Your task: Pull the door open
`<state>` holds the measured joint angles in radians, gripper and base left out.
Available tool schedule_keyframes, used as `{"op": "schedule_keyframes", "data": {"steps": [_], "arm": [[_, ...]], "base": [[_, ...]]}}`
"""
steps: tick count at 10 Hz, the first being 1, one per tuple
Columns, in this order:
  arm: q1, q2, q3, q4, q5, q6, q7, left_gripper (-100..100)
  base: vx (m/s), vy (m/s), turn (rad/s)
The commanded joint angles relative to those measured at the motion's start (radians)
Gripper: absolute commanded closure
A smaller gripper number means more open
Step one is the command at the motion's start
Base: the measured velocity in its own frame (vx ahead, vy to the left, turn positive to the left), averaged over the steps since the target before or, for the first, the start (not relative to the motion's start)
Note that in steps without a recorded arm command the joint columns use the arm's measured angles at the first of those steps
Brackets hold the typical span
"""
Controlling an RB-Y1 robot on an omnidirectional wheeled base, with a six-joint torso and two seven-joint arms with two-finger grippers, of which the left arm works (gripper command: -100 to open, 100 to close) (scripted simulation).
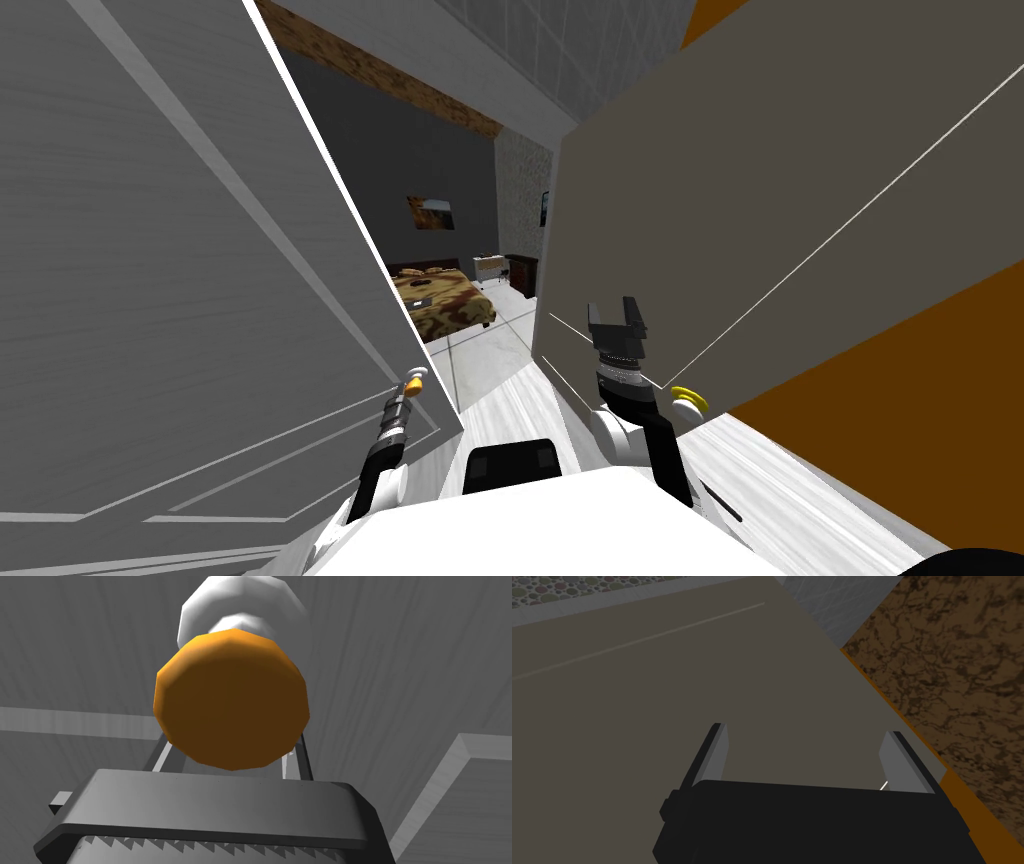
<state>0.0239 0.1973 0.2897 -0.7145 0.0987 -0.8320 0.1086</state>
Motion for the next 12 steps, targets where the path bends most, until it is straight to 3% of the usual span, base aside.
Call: {"op": "schedule_keyframes", "data": {"steps": [1, 4, 5, 7, 12], "arm": [[-0.005, -0.017, -0.019, -0.014, 0.004, 0.005, 0.036, 100], [-0.013, -0.010, -0.033, -0.002, 0.034, 0.003, 0.117, 100], [-0.013, -0.010, -0.033, -0.002, 0.034, 0.003, 0.118, 100], [-0.022, -0.003, -0.047, 0.010, 0.064, 0.001, 0.183, 100], [-0.030, 0.004, -0.061, 0.022, 0.094, -0.001, 0.284, 100]], "base": [[-0.039, 0.011, -0.014], [-0.046, 0.008, -0.031], [-0.035, 0.005, -0.038], [-0.048, 0.005, -0.065], [-0.039, 0.006, -0.034]]}}
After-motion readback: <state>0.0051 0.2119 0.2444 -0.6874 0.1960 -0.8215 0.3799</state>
